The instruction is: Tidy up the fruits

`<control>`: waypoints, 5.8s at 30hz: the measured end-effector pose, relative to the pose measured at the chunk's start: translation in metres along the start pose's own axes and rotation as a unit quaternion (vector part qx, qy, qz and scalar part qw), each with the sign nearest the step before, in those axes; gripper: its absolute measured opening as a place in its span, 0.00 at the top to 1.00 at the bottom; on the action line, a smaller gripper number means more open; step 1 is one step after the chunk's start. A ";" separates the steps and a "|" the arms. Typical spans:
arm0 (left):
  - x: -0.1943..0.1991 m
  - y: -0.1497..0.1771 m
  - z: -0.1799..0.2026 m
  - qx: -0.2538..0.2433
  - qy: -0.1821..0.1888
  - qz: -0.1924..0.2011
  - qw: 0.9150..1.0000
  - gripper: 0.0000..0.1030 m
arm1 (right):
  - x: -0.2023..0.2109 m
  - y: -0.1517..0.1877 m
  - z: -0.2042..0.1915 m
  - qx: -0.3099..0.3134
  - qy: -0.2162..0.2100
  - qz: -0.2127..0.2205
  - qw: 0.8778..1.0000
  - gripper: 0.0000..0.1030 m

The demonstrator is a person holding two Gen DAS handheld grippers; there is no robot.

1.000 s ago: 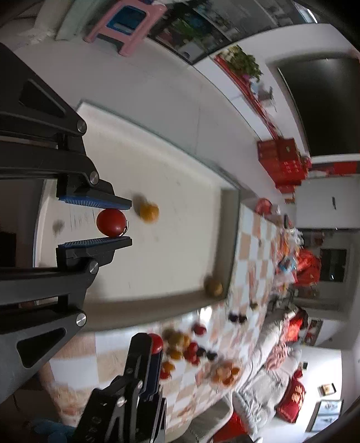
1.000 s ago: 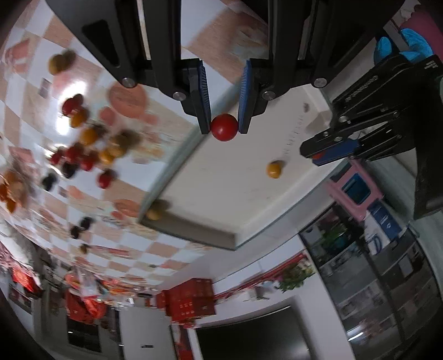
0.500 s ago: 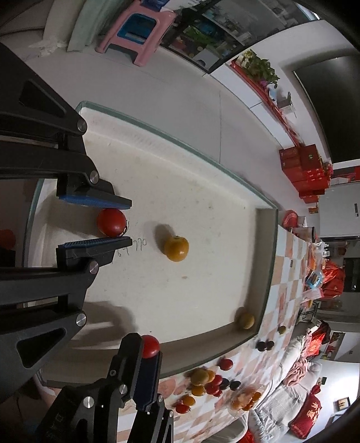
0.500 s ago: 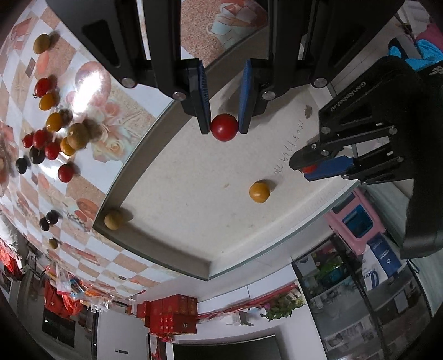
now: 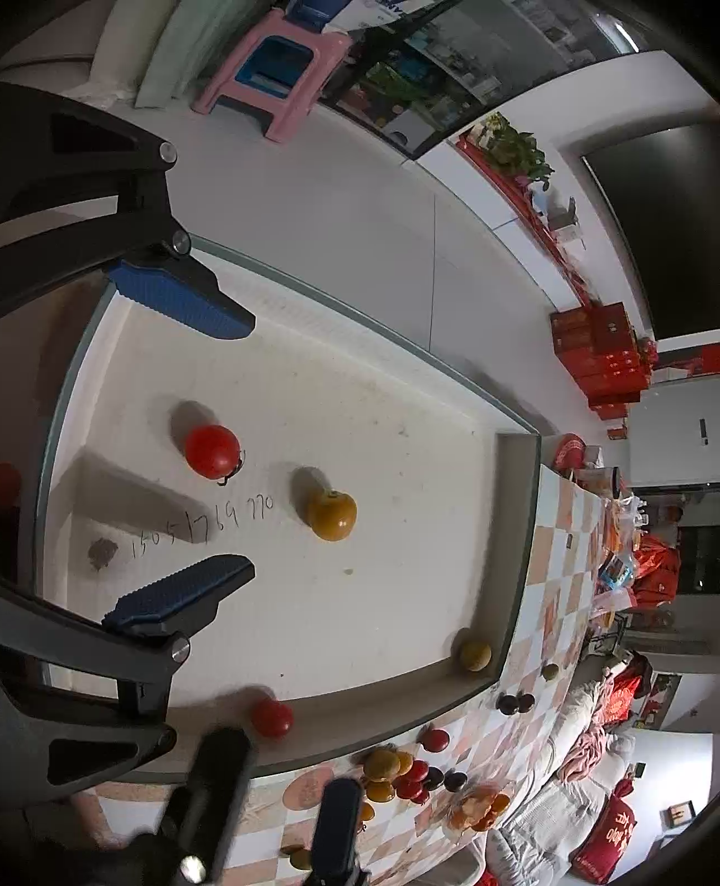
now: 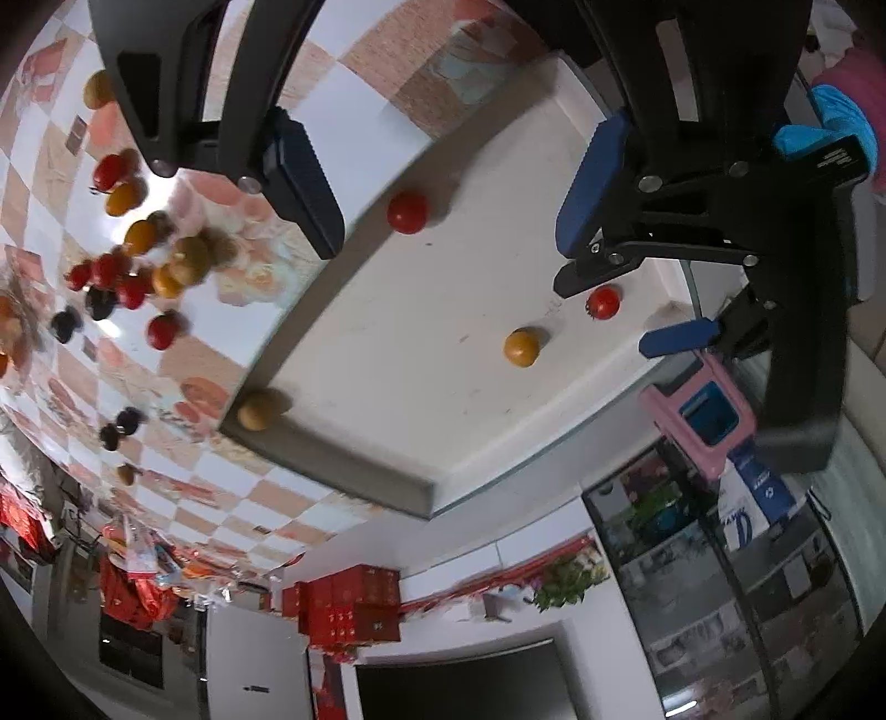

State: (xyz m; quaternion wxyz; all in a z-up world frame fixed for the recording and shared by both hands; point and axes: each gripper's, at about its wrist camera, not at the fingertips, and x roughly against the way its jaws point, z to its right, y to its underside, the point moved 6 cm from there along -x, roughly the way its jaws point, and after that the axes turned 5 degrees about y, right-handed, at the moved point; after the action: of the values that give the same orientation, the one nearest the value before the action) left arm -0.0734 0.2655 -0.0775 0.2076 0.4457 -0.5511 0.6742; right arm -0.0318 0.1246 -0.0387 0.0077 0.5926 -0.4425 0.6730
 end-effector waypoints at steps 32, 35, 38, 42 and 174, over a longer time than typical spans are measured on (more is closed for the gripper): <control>0.036 -0.009 0.186 -0.119 0.104 0.027 0.987 0.21 | 0.037 0.121 0.191 -0.128 0.184 -0.037 0.974 0.12; 0.029 -0.011 0.190 -0.110 0.107 0.022 0.988 0.21 | 0.033 0.119 0.190 -0.121 0.184 -0.029 0.975 0.12; 0.020 -0.012 0.201 -0.117 0.114 0.017 0.986 0.21 | 0.030 0.115 0.190 -0.110 0.185 -0.020 0.976 0.12; 0.011 -0.015 0.213 -0.133 0.107 0.020 0.985 0.21 | 0.027 0.111 0.191 -0.105 0.180 -0.014 0.978 0.14; -0.024 -0.031 0.237 -0.104 0.136 0.038 0.985 0.19 | 0.047 0.121 0.201 -0.160 0.139 0.011 0.977 0.74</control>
State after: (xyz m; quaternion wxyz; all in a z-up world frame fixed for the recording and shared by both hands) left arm 0.0510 0.0601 -0.0817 0.3000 0.3048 -0.6018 0.6745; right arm 0.0487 -0.0950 -0.0912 0.1563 0.4790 -0.5458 0.6695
